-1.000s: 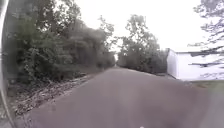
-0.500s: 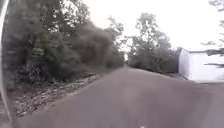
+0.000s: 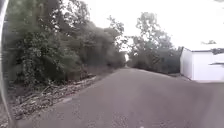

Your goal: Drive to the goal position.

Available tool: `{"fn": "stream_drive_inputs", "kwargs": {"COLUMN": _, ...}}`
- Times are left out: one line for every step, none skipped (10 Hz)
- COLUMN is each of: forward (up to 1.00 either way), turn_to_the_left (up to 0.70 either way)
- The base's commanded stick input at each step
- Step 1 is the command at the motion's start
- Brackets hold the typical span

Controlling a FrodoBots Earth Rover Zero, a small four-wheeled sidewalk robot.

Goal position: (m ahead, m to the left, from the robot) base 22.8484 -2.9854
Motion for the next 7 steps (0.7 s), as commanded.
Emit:
{"fn": "stream_drive_inputs", "kwargs": {"forward": 0.70, "turn_to_the_left": 0.03}}
{"fn": "stream_drive_inputs", "kwargs": {"forward": 0.70, "turn_to_the_left": 0.04}}
{"fn": "stream_drive_inputs", "kwargs": {"forward": 0.70, "turn_to_the_left": 0.03}}
{"fn": "stream_drive_inputs", "kwargs": {"forward": 0.70, "turn_to_the_left": 0.04}}
{"fn": "stream_drive_inputs", "kwargs": {"forward": 0.70, "turn_to_the_left": 0.04}}
{"fn": "stream_drive_inputs", "kwargs": {"forward": 0.70, "turn_to_the_left": 0.04}}
{"fn": "stream_drive_inputs", "kwargs": {"forward": 0.70, "turn_to_the_left": 0.04}}
